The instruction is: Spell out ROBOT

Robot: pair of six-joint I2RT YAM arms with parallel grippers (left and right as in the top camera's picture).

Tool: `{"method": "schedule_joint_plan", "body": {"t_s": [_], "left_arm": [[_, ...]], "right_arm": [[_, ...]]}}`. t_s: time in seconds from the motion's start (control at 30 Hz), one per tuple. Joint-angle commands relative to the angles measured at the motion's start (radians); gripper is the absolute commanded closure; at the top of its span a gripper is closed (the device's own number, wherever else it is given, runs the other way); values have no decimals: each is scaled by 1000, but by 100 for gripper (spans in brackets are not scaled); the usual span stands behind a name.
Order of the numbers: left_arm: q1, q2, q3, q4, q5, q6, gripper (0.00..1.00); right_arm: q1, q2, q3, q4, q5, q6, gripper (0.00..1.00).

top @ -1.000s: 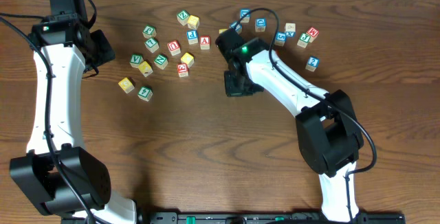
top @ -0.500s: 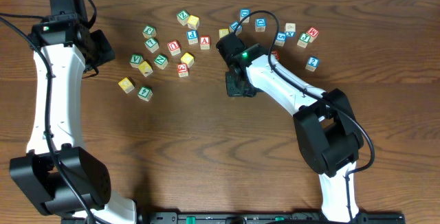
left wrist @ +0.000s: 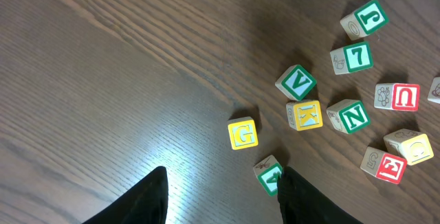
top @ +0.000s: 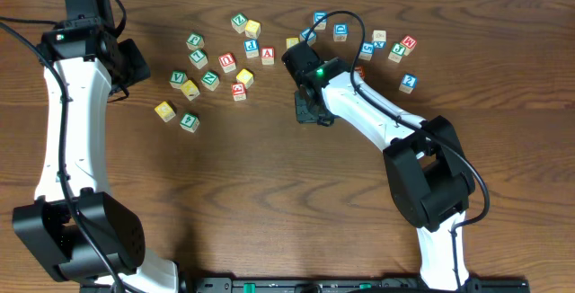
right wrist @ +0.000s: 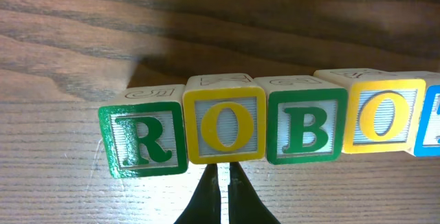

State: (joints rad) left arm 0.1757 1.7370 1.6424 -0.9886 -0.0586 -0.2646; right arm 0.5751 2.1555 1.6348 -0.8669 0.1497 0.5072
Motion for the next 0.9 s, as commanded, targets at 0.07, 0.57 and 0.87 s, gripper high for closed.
{"method": "schedule_joint_plan", "body": {"t_s": [0.07, 0.57, 0.87], "left_arm": [[3, -5, -1, -5, -13, 2, 49], [2, -3, -1, -5, 41, 2, 50], [2, -3, -1, -5, 41, 2, 50]], "right_arm": [[-21, -92, 7, -2, 2, -15, 99], [-243, -156, -6, -27, -80, -58, 99], [-237, -69, -6, 91, -117, -111, 99]]}}
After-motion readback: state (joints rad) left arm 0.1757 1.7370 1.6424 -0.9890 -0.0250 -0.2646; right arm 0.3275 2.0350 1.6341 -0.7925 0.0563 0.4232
